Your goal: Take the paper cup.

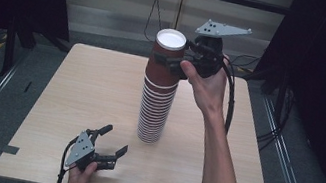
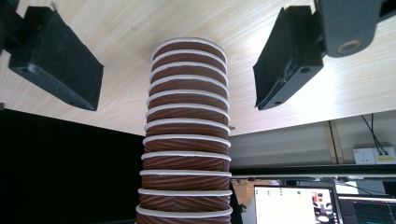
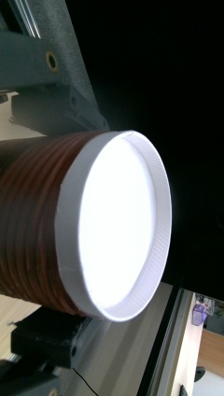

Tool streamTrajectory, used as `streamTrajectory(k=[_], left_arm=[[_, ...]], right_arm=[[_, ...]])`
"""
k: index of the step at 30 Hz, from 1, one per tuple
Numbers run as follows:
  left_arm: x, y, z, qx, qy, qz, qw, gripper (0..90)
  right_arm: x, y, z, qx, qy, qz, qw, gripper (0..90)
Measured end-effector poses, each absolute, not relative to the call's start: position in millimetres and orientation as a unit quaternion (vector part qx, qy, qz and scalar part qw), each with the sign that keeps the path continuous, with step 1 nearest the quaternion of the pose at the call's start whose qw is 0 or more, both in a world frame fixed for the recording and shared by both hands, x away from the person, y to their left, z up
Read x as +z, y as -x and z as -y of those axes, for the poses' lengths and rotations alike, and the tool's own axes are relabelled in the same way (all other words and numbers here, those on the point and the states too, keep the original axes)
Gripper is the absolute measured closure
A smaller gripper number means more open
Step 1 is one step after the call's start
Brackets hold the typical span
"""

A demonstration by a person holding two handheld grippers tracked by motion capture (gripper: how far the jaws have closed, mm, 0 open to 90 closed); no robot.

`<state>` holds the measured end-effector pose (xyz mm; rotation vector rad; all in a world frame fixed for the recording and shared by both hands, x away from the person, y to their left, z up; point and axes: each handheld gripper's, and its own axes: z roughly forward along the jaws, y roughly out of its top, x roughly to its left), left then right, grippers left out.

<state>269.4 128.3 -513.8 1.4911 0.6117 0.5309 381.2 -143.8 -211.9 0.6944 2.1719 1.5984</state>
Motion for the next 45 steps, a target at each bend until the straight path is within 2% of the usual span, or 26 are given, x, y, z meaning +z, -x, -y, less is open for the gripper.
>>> streamTrajectory(k=[45], left_arm=[[-514, -269, -129, 0.232, -0.661, -0.268, 0.662, 15.6]], right_arm=[[-182, -369, 160, 0.676, -0.222, -0.671, 0.209, 22.3]])
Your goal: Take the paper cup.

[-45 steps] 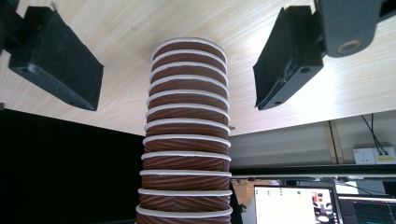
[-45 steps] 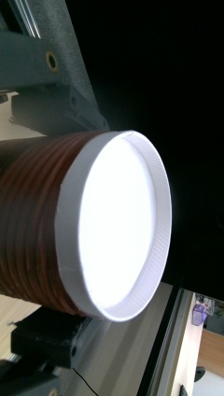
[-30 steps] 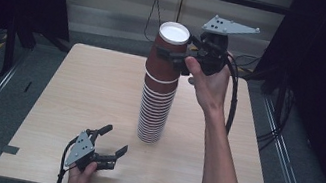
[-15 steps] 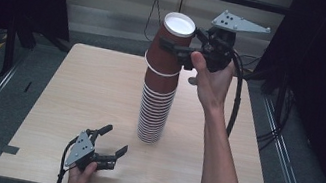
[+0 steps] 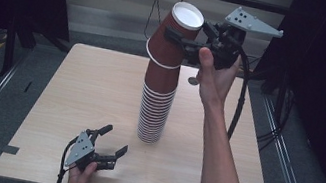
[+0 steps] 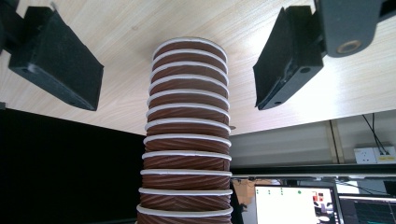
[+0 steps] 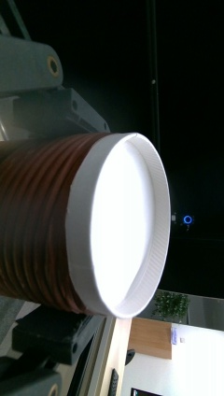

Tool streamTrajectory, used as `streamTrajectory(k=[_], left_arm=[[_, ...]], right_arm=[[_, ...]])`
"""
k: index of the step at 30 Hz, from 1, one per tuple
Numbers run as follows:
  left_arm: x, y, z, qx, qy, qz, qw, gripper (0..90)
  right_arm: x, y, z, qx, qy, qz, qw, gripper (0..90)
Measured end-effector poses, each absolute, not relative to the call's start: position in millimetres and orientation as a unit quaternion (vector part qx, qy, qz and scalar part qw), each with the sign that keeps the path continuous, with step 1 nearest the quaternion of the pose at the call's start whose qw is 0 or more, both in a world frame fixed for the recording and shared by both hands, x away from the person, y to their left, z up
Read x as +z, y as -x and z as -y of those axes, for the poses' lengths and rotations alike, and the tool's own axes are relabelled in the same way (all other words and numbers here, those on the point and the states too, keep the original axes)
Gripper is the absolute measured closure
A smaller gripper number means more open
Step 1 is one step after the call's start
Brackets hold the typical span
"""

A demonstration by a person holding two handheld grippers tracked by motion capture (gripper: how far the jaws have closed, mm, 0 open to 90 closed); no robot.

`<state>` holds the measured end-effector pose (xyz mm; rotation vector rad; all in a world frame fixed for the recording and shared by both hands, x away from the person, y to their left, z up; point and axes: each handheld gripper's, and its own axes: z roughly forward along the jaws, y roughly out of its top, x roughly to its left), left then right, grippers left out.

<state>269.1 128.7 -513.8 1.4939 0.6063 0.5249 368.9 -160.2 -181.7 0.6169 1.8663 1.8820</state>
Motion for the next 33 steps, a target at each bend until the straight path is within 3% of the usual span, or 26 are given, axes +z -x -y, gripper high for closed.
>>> streamTrajectory(k=[33], left_arm=[[-514, -269, -129, 0.232, -0.661, -0.268, 0.661, 15.6]], right_arm=[[-169, -354, 180, 0.722, -0.222, -0.622, 0.207, 22.4]])
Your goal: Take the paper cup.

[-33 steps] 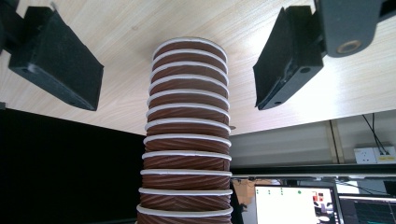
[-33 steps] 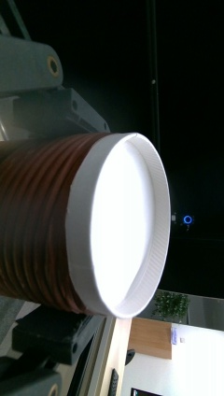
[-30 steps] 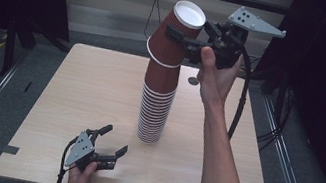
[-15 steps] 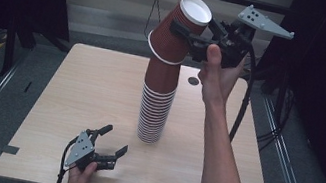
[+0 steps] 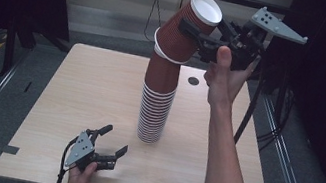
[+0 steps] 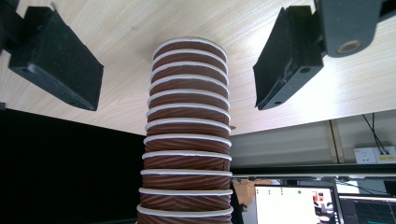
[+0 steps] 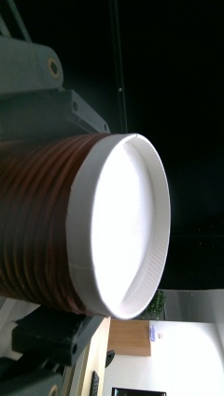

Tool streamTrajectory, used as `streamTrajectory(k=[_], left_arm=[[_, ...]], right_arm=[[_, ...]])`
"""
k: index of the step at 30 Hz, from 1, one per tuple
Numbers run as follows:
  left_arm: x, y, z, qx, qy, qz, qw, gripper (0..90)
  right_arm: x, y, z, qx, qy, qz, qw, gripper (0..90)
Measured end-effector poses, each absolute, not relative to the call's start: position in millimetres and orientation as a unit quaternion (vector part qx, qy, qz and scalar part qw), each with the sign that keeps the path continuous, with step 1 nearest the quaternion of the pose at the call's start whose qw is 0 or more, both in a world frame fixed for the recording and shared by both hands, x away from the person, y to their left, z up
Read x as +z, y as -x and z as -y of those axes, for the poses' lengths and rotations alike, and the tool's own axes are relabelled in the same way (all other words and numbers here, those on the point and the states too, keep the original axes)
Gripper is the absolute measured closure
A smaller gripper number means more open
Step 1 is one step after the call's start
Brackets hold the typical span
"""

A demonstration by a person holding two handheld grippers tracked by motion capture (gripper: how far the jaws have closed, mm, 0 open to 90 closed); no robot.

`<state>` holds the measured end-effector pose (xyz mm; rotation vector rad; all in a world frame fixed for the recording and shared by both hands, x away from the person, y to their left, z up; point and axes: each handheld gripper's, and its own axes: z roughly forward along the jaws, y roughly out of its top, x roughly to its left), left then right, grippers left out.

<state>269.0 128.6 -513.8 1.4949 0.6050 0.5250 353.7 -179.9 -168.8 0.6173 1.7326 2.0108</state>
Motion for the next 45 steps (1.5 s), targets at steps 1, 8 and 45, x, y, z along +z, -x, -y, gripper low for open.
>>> streamTrajectory(k=[1, 8, 45], left_arm=[[-514, -269, -129, 0.233, -0.661, -0.267, 0.661, 15.6], [-514, -269, -129, 0.233, -0.661, -0.267, 0.661, 15.6], [-513, -270, -129, 0.243, -0.667, -0.258, 0.656, 15.6]], right_arm=[[-169, -353, 181, 0.723, -0.221, -0.622, 0.206, 22.4], [-170, -348, 190, 0.722, -0.226, -0.618, 0.213, 22.3], [-213, -316, 242, 0.676, -0.271, -0.644, 0.234, 22.1]])
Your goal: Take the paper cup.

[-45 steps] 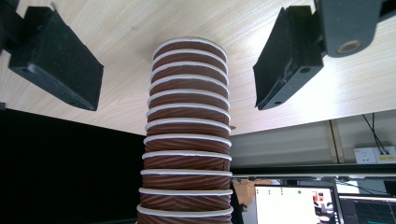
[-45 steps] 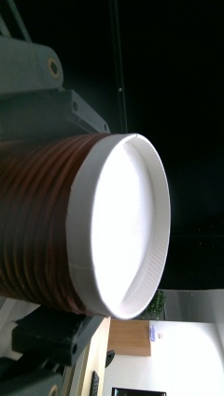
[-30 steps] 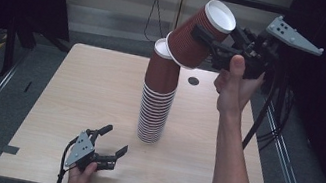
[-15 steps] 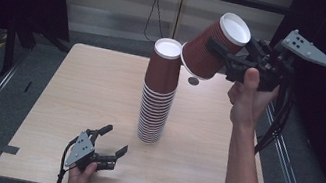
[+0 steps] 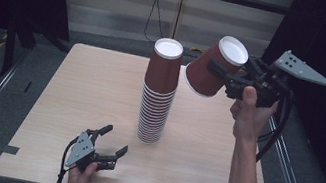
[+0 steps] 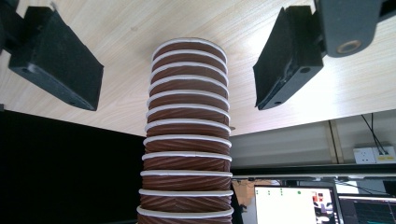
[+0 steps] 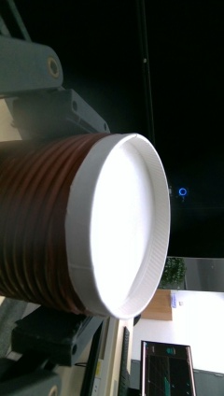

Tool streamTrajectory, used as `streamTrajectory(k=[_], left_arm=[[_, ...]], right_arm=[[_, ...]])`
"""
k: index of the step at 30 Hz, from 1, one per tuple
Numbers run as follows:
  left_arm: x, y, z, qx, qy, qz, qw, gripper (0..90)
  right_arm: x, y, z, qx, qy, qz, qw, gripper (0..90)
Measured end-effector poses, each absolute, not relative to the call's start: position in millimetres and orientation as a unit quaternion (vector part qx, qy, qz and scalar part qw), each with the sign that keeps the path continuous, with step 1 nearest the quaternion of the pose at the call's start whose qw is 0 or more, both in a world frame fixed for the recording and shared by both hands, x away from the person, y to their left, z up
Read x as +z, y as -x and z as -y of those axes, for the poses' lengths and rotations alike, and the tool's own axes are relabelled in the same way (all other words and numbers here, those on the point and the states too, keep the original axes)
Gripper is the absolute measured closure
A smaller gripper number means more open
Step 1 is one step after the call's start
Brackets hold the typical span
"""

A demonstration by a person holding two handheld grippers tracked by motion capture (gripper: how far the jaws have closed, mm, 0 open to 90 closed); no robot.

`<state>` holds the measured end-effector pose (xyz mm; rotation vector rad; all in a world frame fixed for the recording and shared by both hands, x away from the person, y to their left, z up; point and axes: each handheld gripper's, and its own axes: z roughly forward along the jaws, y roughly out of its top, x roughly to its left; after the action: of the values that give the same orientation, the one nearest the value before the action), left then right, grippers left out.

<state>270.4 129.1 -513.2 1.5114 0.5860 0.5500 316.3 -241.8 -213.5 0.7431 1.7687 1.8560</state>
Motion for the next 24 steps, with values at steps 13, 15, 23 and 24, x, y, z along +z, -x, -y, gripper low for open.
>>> streamTrajectory(k=[13, 15, 23, 24], left_arm=[[-514, -270, -128, 0.236, -0.664, -0.266, 0.658, 15.5], [-514, -270, -128, 0.237, -0.662, -0.267, 0.659, 15.6], [-514, -269, -129, 0.233, -0.659, -0.270, 0.662, 15.5], [-514, -269, -129, 0.233, -0.659, -0.270, 0.662, 15.5]], right_arm=[[-244, -314, 245, 0.663, -0.287, -0.654, 0.223, 22.2], [-248, -313, 245, 0.663, -0.287, -0.655, 0.221, 22.2], [-268, -309, 241, 0.657, -0.288, -0.663, 0.213, 22.1], [-270, -309, 240, 0.655, -0.289, -0.665, 0.213, 22.1]])
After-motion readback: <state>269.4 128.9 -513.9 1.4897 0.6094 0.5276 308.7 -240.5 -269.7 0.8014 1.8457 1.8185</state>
